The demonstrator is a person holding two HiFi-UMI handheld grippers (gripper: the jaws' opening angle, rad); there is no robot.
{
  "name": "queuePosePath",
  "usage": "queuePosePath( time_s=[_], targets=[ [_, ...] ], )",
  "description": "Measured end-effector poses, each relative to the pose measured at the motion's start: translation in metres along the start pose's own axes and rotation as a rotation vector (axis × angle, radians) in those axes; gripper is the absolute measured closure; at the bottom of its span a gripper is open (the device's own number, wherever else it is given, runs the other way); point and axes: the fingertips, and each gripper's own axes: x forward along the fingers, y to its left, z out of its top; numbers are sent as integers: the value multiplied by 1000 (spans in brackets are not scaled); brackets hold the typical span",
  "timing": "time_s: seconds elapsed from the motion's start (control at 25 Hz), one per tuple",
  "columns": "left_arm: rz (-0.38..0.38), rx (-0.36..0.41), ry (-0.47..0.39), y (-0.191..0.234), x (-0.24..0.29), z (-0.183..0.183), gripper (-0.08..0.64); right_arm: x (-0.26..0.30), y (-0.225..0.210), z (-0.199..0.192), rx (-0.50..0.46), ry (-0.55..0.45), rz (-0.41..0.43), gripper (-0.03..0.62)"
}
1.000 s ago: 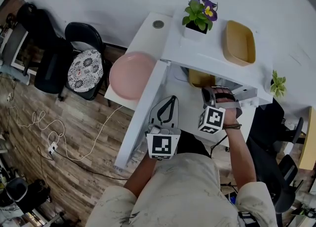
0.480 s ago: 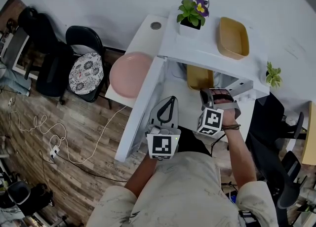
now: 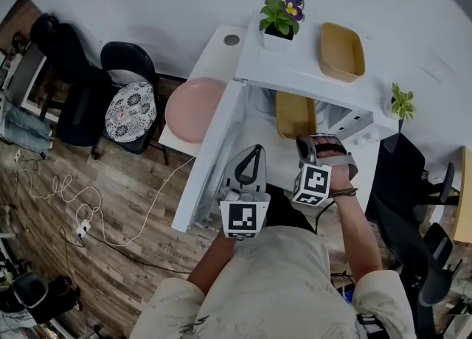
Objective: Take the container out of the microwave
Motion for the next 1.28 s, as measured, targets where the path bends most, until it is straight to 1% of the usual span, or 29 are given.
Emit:
queuePosePath(
  time_s=[0.28,0.56,0.88,1.08,1.28],
  targets=[
    [7,2,1,-6,-21,-2,552,-17,19,7,4,-9,17,563],
    [14,3,3,-7,-39,-5,552,-29,32,10,1,1,11,563],
    [27,-5,18,-4,-59,-14,552,-39,53,20,7,0,38,563],
    [19,-11,34,-8,-66,-19,552,-46,67,20,12,4,71,563],
    [-1,7,27,-14,-68,-19,552,-53,77,16,29,18,74,563]
  ],
)
